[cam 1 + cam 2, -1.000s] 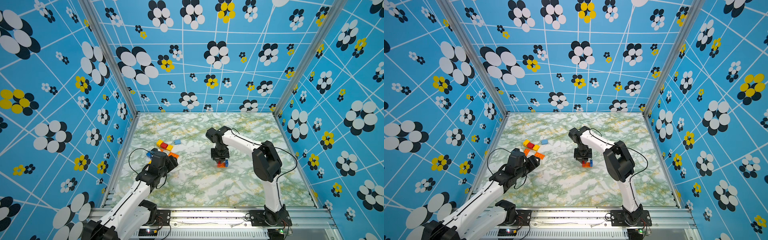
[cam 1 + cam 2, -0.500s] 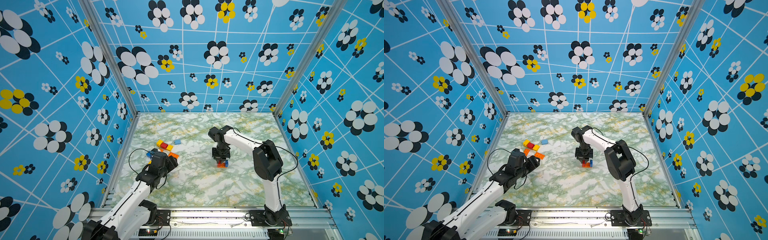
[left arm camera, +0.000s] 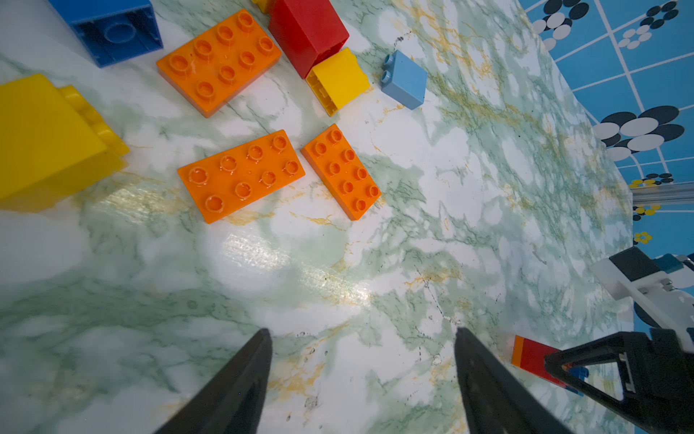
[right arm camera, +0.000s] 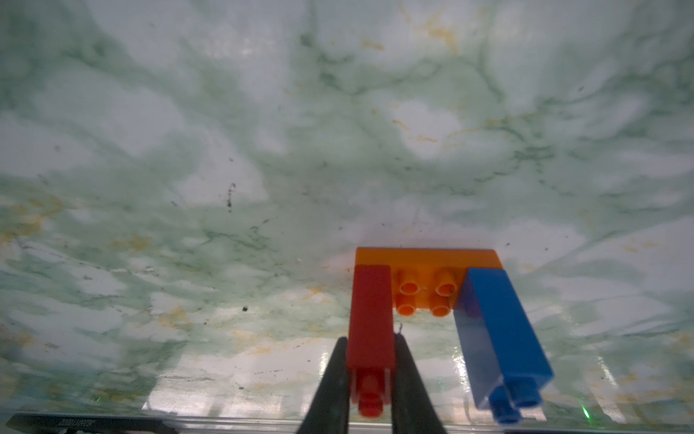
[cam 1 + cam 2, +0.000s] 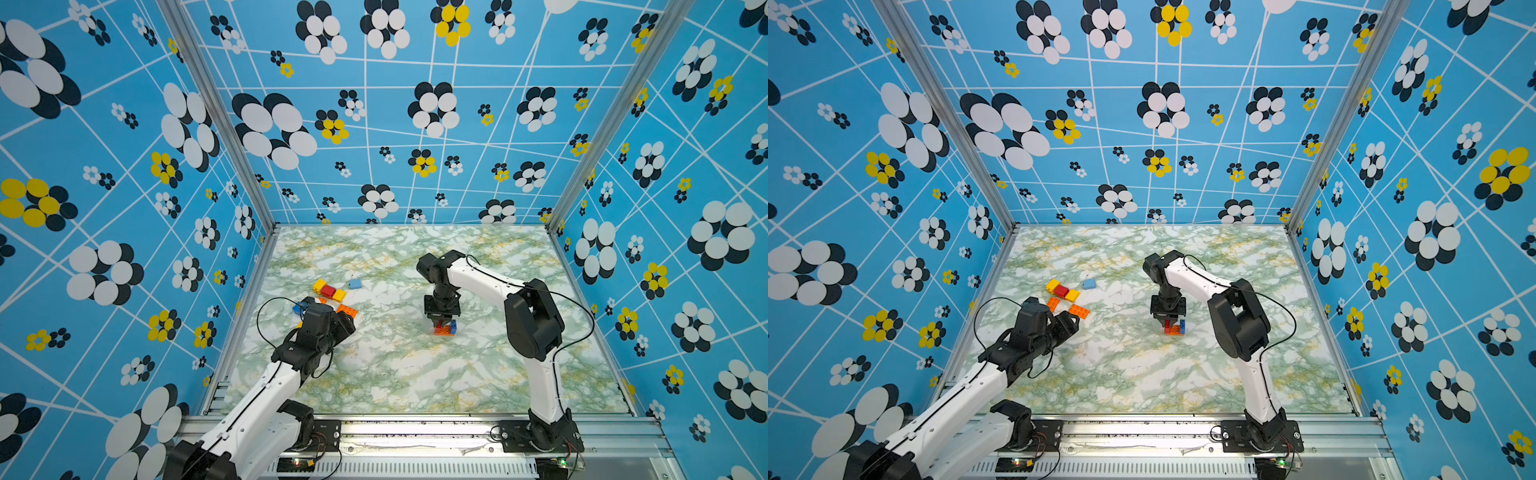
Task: Assemble the letter p with lego
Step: Assemble the lego brick with the lego brick.
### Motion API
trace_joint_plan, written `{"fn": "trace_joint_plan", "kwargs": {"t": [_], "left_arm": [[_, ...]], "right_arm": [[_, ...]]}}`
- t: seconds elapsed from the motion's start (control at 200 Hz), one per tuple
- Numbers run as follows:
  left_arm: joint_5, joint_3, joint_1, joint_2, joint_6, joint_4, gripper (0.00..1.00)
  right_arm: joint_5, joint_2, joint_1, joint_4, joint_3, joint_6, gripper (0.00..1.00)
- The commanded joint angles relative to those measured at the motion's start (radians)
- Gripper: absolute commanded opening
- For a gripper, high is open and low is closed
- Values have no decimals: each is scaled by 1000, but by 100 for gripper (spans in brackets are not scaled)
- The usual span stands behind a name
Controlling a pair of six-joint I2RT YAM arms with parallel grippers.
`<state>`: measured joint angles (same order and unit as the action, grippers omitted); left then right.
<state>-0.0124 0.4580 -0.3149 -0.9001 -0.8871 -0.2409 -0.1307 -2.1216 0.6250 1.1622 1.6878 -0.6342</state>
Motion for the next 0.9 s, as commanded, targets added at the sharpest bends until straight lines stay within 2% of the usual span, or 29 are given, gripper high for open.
{"fn": "trace_joint_plan", "kwargs": {"t": [0.0,0.135,0.37,0.515,0.67,0.895], "left_arm": [[-24,19,11,-5,30,-26,78],[-28,23,13,-4,30,-28,78],[-32,27,15,4,27,-44,78],[-39,33,14,10,26,-62,78],[-46,67,17,-7,62,-90,78],[-48,231,54,-188,222,-208,78]], "right_arm": [[55,-76,-2,-29,-59,25,0],[62,-61,-1,-15,-39,33,0],[70,0,-3,-16,-25,43,31],[63,29,-2,-22,-20,63,42],[36,87,-2,-33,-31,91,45],[30,253,-3,-106,-79,147,47]]}}
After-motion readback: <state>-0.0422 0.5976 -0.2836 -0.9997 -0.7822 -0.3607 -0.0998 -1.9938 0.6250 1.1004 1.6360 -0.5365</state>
